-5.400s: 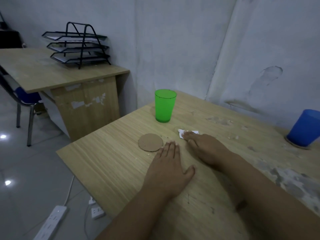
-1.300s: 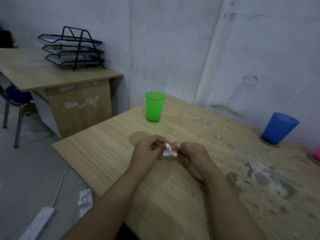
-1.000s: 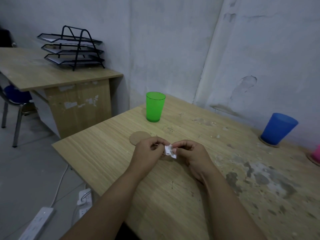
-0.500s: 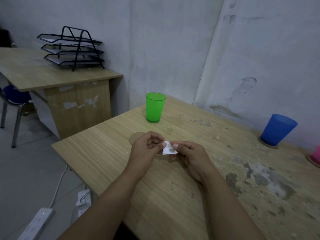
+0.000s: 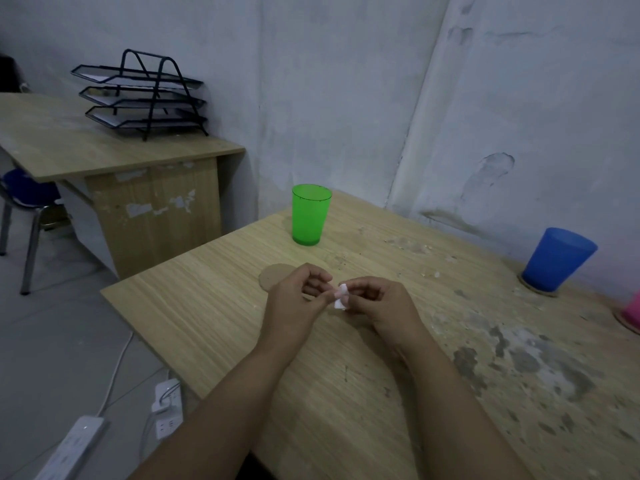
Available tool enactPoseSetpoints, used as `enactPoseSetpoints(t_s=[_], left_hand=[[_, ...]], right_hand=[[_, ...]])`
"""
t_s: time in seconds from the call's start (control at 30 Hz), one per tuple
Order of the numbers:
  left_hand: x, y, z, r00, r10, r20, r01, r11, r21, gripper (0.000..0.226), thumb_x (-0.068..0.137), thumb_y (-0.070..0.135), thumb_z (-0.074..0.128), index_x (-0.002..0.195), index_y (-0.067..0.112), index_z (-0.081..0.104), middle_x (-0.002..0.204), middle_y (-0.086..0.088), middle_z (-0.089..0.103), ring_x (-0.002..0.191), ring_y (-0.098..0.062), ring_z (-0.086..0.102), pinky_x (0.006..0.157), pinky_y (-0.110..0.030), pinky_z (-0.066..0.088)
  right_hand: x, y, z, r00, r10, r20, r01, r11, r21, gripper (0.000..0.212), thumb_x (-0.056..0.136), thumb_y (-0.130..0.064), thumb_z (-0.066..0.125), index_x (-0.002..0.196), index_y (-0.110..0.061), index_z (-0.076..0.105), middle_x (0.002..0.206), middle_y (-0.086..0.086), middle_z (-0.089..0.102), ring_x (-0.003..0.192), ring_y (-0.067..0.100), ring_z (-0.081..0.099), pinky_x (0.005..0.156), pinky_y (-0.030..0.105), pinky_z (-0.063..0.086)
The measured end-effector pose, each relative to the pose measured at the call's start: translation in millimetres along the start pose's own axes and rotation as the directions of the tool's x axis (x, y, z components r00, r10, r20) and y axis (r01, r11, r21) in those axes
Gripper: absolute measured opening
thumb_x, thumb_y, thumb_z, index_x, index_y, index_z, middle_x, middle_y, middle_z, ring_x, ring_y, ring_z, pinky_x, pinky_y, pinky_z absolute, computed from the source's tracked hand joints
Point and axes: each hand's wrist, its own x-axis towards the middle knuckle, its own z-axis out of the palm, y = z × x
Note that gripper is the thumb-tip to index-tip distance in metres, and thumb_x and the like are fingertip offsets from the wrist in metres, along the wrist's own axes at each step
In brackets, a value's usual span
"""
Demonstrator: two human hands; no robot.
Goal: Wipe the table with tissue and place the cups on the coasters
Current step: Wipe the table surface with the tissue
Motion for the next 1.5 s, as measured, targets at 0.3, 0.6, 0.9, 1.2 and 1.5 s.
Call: enactPoseSetpoints(t_s=[0.3, 0.6, 0.9, 1.2, 1.5], left_hand=[[-2, -4, 7, 0.986, 0.082, 0.147, -0.132, 0.92, 0.368, 0.004, 0.084, 0.029, 0.061, 0.083, 0.031, 0.057, 0.07, 0.012, 0.061, 0.069, -0.004, 0.058, 0.06, -0.027, 0.048], [5, -18, 21, 0.884, 0.005, 0.467, -0.356, 0.654, 0.667, 0.055, 0.094, 0.042, 0.041, 0.143, 0.018, 0.035, 0.154, -0.002, 0.029, 0.146, -0.012, 0.008, 0.114, -0.023, 0.007], [6, -24, 23, 0.906, -0.067, 0.418, -0.296, 0.607, 0.738, 0.062, 0.095, 0.05, 0.035, 0.147, 0.019, 0.027, 0.158, -0.001, 0.02, 0.146, -0.012, 0.002, 0.116, -0.028, 0.003], [7, -24, 24, 0.899, -0.115, 0.422, -0.282, 0.586, 0.76, 0.066, 0.095, 0.053, 0.03, 0.149, 0.017, 0.021, 0.159, -0.001, 0.015, 0.146, -0.013, 0.002, 0.117, -0.029, 0.002], [8, -22, 24, 0.904, -0.114, 0.411, -0.266, 0.603, 0.752, 0.064, 0.094, 0.05, 0.033, 0.148, 0.017, 0.023, 0.158, -0.002, 0.017, 0.146, -0.014, 0.005, 0.117, -0.03, 0.002]], right_hand=[[54, -1, -29, 0.946, -0.057, -0.319, -0.004, 0.982, -0.188, 0.011, 0.08, 0.005, 0.064, 0.08, -0.004, 0.069, 0.081, 0.013, 0.068, 0.069, 0.017, 0.06, 0.066, 0.03, 0.054], [121, 18, -35, 0.905, -0.269, -0.331, -0.013, 0.757, -0.653, 0.02, 0.075, 0.005, 0.059, 0.082, -0.004, 0.075, 0.093, 0.014, 0.073, 0.086, 0.02, 0.064, 0.071, 0.013, 0.037], [119, 16, -19, 0.97, -0.212, 0.12, 0.196, 0.385, -0.902, 0.02, 0.081, -0.01, 0.058, 0.091, -0.001, 0.073, 0.094, 0.017, 0.068, 0.09, 0.031, 0.06, 0.078, 0.034, 0.046], [96, 14, -39, 0.977, -0.168, 0.133, 0.19, 0.392, -0.9, 0.023, 0.087, -0.015, 0.061, 0.083, 0.005, 0.071, 0.091, 0.022, 0.07, 0.082, 0.034, 0.063, 0.078, 0.038, 0.047], [129, 11, -10, 0.973, -0.205, 0.102, 0.18, 0.412, -0.893, 0.029, 0.066, 0.009, 0.052, 0.089, 0.007, 0.069, 0.098, 0.027, 0.068, 0.094, 0.04, 0.063, 0.081, 0.042, 0.05]])
